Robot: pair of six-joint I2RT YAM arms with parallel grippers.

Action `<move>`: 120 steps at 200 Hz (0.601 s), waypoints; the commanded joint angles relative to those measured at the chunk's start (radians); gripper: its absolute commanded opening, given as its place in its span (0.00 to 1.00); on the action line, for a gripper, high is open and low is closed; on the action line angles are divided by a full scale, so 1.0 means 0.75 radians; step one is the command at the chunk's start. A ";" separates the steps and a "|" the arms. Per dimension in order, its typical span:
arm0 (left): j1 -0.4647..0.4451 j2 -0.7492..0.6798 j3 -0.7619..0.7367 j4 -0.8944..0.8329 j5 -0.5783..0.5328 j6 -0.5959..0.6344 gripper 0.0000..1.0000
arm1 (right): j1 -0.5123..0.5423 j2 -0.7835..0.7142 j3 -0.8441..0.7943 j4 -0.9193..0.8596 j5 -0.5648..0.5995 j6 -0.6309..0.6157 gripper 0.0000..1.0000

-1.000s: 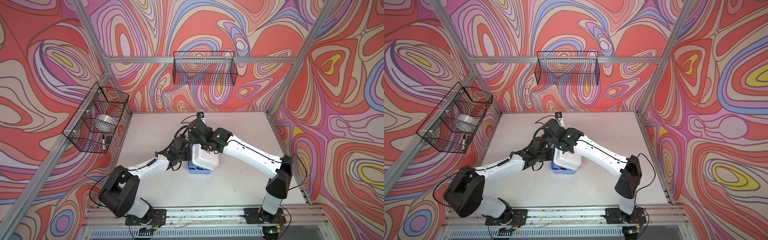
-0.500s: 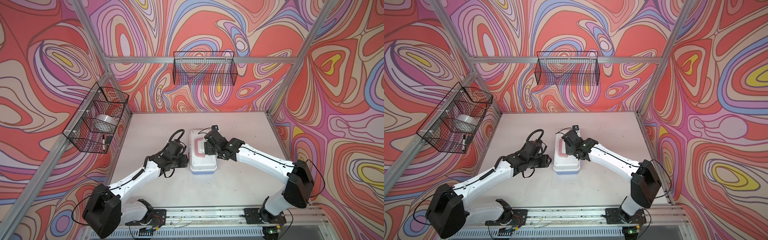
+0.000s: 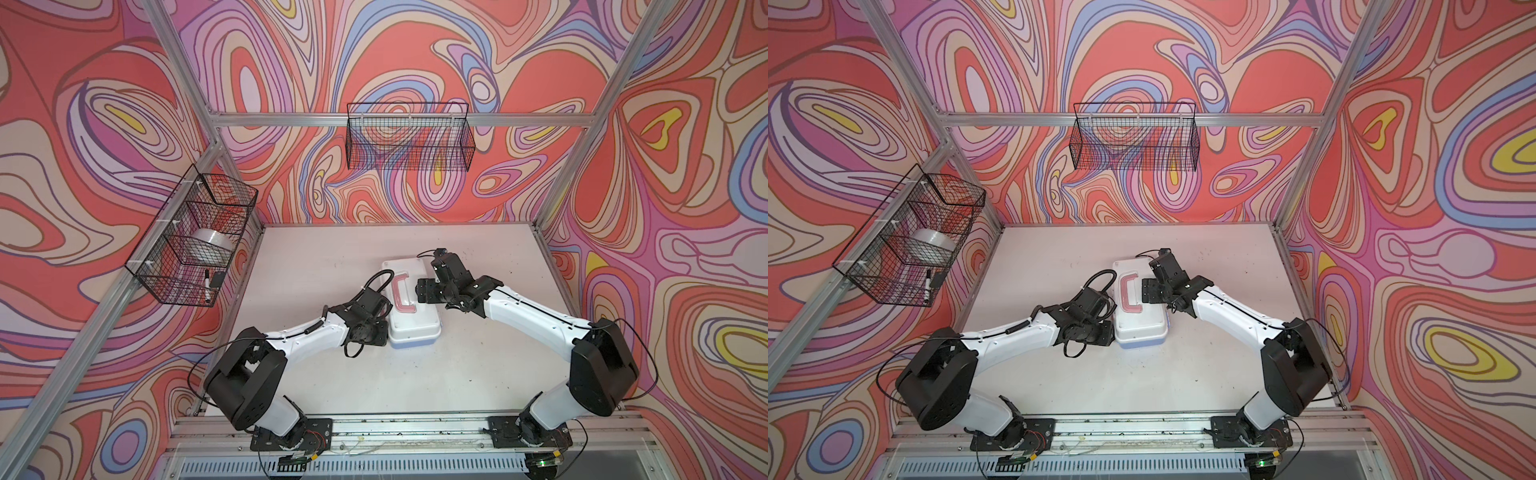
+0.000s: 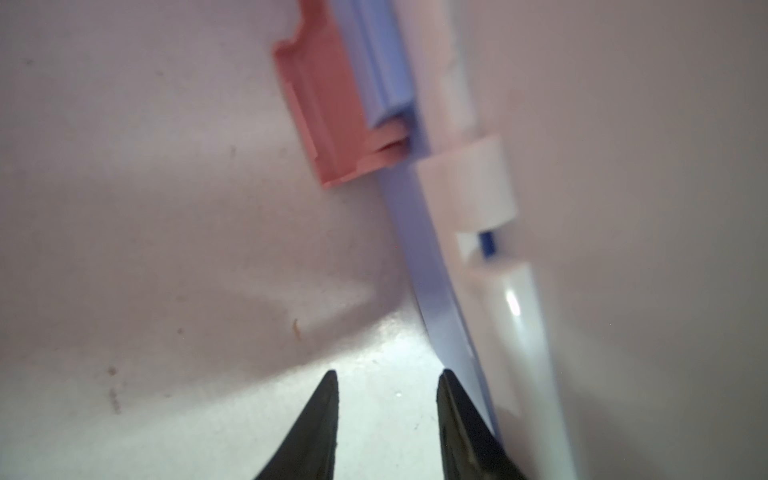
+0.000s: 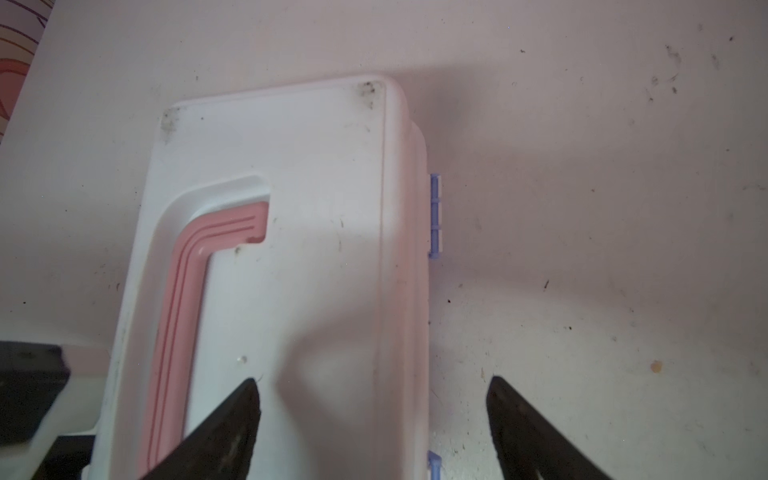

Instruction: Pack the tool kit

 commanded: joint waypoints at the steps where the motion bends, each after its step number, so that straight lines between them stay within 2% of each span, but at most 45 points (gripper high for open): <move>1: -0.082 0.089 0.124 0.100 0.007 -0.003 0.44 | -0.077 0.028 -0.005 0.054 -0.112 -0.058 0.89; 17: -0.131 0.174 0.210 0.099 0.005 -0.005 0.47 | -0.129 0.029 0.002 0.035 -0.142 -0.102 0.89; 49: -0.177 0.268 0.275 0.172 0.004 0.009 0.50 | -0.183 0.043 0.056 -0.046 -0.055 -0.233 0.91; 82: -0.174 0.116 0.105 0.210 -0.166 0.104 0.60 | -0.225 0.072 0.077 -0.049 -0.078 -0.326 0.93; 98: -0.174 0.034 0.037 0.209 -0.262 0.196 0.65 | -0.230 0.100 0.092 -0.034 -0.087 -0.359 0.94; 120: -0.174 -0.025 -0.047 0.293 -0.317 0.355 0.69 | -0.232 0.144 0.122 -0.008 -0.120 -0.388 0.95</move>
